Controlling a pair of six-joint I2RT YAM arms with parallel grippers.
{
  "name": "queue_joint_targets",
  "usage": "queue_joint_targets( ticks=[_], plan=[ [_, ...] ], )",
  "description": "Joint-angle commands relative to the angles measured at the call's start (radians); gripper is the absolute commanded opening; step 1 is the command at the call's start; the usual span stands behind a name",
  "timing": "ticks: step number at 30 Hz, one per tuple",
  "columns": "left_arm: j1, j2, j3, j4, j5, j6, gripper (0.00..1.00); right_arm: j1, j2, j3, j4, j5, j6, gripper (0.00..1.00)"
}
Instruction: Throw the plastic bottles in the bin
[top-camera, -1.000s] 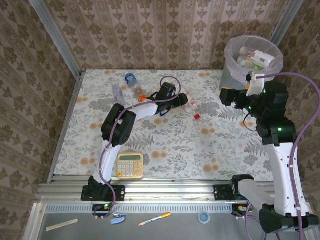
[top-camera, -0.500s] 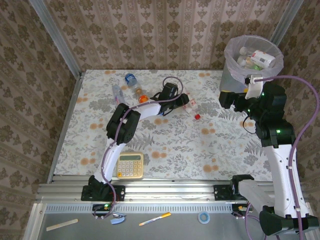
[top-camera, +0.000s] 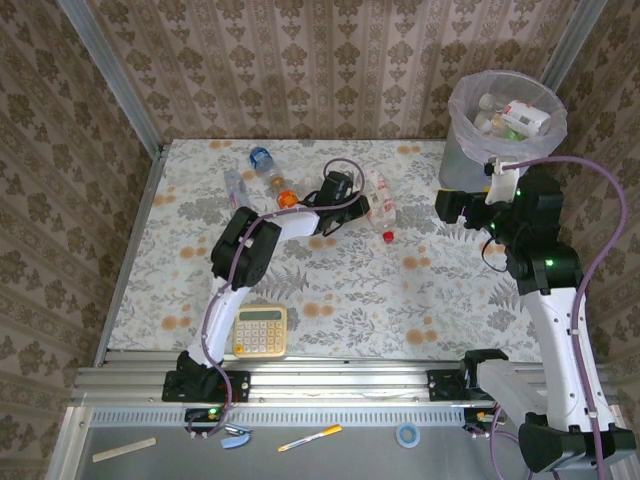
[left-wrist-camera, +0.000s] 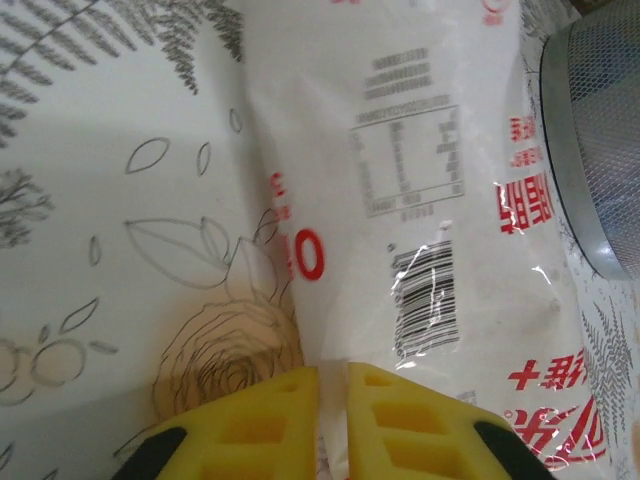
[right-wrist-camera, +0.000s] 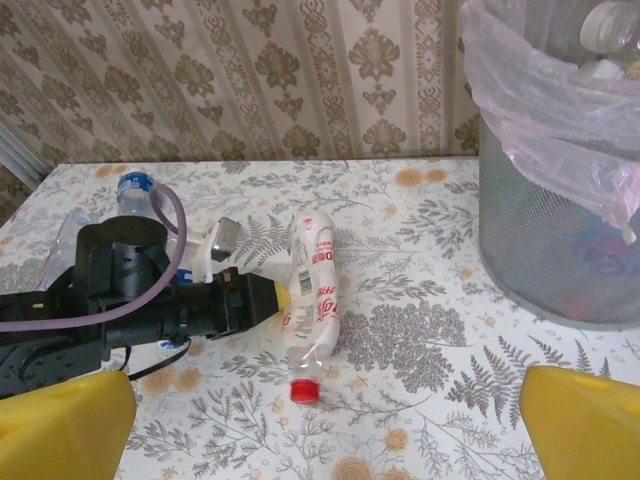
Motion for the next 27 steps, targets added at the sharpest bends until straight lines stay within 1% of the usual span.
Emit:
queue_joint_targets(
  ticks=[1, 7, 12, 17, 18, 19, 22, 23, 25, 27],
  plan=[
    [0.000, -0.079, -0.043, 0.062, 0.022, 0.060, 0.12, 0.008, 0.003, -0.016, 0.030, 0.018, 0.029, 1.00],
    [-0.003, -0.141, -0.119, 0.106, 0.042, 0.116, 0.11, 0.008, 0.005, -0.037, 0.061, 0.046, 0.047, 1.00],
    [-0.006, -0.193, -0.174, 0.126, 0.053, 0.171, 0.10, 0.008, 0.009, -0.057, 0.076, 0.045, 0.064, 1.00],
    [-0.008, -0.231, -0.227, 0.147, 0.052, 0.189, 0.11, 0.008, 0.024, -0.069, 0.077, 0.043, 0.083, 1.00],
    [-0.007, -0.234, -0.232, 0.147, 0.050, 0.190, 0.18, 0.007, 0.025, -0.070, 0.077, 0.042, 0.086, 1.00],
    [-0.007, -0.229, -0.228, 0.147, 0.054, 0.185, 0.27, 0.008, 0.027, -0.072, 0.077, 0.039, 0.092, 1.00],
    [-0.010, -0.207, -0.187, 0.112, 0.054, 0.188, 0.47, 0.008, 0.030, -0.071, 0.077, 0.023, 0.105, 1.00],
    [-0.014, -0.198, -0.163, 0.080, 0.046, 0.196, 0.52, 0.008, 0.031, -0.071, 0.077, 0.019, 0.107, 1.00],
    [-0.021, -0.178, -0.111, 0.015, 0.029, 0.216, 0.58, 0.009, 0.027, -0.073, 0.075, 0.015, 0.106, 1.00],
    [-0.027, -0.156, -0.056, -0.066, 0.009, 0.237, 0.61, 0.009, 0.025, -0.075, 0.073, 0.014, 0.108, 1.00]
  ],
)
